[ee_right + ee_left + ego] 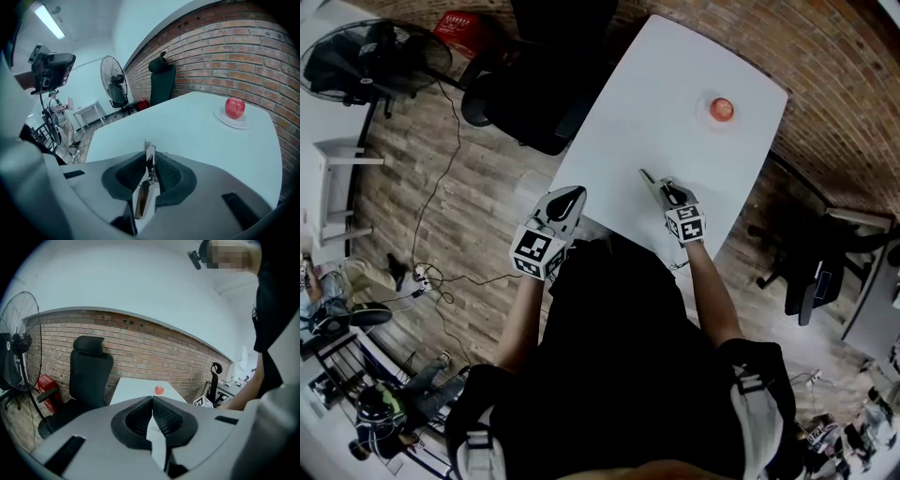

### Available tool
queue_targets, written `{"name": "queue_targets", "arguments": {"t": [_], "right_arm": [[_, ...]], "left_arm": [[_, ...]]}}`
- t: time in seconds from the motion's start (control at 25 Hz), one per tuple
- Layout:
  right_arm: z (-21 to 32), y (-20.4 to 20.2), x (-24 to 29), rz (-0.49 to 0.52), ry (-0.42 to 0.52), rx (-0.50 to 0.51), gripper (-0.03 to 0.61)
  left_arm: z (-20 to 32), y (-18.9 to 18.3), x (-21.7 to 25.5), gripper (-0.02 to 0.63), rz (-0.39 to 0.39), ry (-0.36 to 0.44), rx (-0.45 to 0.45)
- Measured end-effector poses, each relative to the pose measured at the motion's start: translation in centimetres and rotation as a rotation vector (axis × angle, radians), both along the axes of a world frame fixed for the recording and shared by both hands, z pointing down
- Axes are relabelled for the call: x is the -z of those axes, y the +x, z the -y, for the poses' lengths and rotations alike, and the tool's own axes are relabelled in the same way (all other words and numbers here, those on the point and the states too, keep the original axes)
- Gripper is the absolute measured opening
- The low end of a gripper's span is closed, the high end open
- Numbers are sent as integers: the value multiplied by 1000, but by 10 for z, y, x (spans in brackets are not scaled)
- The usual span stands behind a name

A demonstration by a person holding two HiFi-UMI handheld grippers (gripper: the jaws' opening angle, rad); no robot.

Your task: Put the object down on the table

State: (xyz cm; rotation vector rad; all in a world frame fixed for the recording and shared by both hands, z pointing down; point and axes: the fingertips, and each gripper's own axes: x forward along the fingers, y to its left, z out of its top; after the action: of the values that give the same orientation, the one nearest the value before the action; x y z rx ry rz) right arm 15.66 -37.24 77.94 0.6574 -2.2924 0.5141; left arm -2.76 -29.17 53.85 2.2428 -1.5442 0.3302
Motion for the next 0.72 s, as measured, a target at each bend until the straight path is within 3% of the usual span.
{"name": "queue_targets", "arguments": {"t": [0.72], "right_arm": [[8,8,-14,-15,-37,-40,100]], "left_arm": [[-6,0,-3,20,-17,7,35]]}}
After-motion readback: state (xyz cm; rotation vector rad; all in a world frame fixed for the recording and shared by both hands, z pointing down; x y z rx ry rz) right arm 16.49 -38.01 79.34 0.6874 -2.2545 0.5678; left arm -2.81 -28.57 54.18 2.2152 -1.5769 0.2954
